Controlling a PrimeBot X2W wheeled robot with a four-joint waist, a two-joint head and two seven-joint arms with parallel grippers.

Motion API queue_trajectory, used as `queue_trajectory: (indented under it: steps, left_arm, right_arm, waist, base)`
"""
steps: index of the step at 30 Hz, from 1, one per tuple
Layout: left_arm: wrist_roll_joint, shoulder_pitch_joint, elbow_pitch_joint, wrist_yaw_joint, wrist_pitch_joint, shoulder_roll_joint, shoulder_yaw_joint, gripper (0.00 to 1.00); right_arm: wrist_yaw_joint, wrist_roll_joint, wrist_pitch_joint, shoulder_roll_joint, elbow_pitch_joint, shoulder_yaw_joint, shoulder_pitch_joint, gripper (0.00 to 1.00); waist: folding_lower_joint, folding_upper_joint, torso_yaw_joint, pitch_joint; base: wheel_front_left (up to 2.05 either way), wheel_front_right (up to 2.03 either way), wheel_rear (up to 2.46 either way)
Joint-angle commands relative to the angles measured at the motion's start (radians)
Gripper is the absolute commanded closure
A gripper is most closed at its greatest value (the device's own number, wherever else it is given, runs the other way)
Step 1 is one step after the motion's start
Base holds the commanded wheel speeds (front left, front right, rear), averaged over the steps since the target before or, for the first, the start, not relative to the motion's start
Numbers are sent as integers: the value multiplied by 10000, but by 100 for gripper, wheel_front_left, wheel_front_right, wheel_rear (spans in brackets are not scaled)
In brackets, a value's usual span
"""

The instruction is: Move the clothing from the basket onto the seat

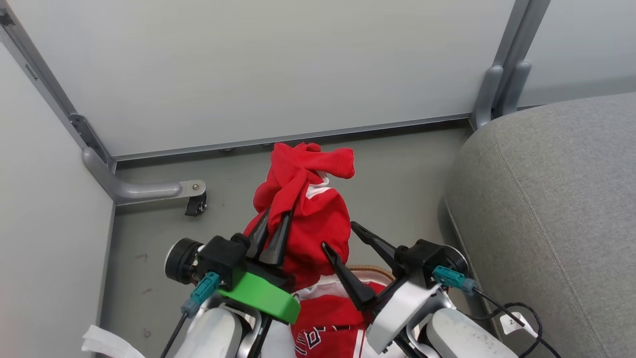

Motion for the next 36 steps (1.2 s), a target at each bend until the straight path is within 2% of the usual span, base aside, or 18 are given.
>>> queue_trajectory:
  steps: [1,11,31,32,33,34,35,36]
  left_arm:
    - [-105,-177,0,-32,-9,-1,-62,100]
    - [-233,-351,-83,-30,-9,-16,-573,100]
    - [-715,-568,-203,-31,-9,-21,-1651,100]
    - [-745,-572,-209,-31,-9,-21,-1676,100]
    - [-765,-577,-222,-31,-9,-21,-1689,100]
    - [-794,-572,-233,-31,-9,-21,-1694,100]
    - [-807,-566,-236,-32,-9,-21,-1715,100]
    - [-788,-566,-231,-31,-9,-21,-1735,100]
  right_arm:
    - [-7,71,-46,-25,134,55,-134,0]
    - [-7,248,-46,-2,870,381,-360,0]
    - [-7,379,-46,15,1483,417,-719,0]
    - [-7,376,-46,15,1505,412,-724,4]
    - [-7,382,-44,16,1529,405,-729,51]
    - [-7,380,-46,15,1538,390,-733,57]
    - [-7,396,-46,15,1543,397,-726,100]
    - [-7,416,-46,17,1550,399,-717,100]
  waist:
    - [1,0,70,8]
    - [1,0,335,63]
    - [1,0,739,163]
    - [1,0,759,162]
    - [1,0,778,162]
    - [1,0,795,156]
    - [1,0,817,152]
    - [1,0,836,151]
  base:
    - [0,0,0]
    - [0,0,0]
    - [0,0,0]
    - [0,0,0]
    - [0,0,0]
    - [0,0,0]
    - [0,0,0]
    - [0,0,0]
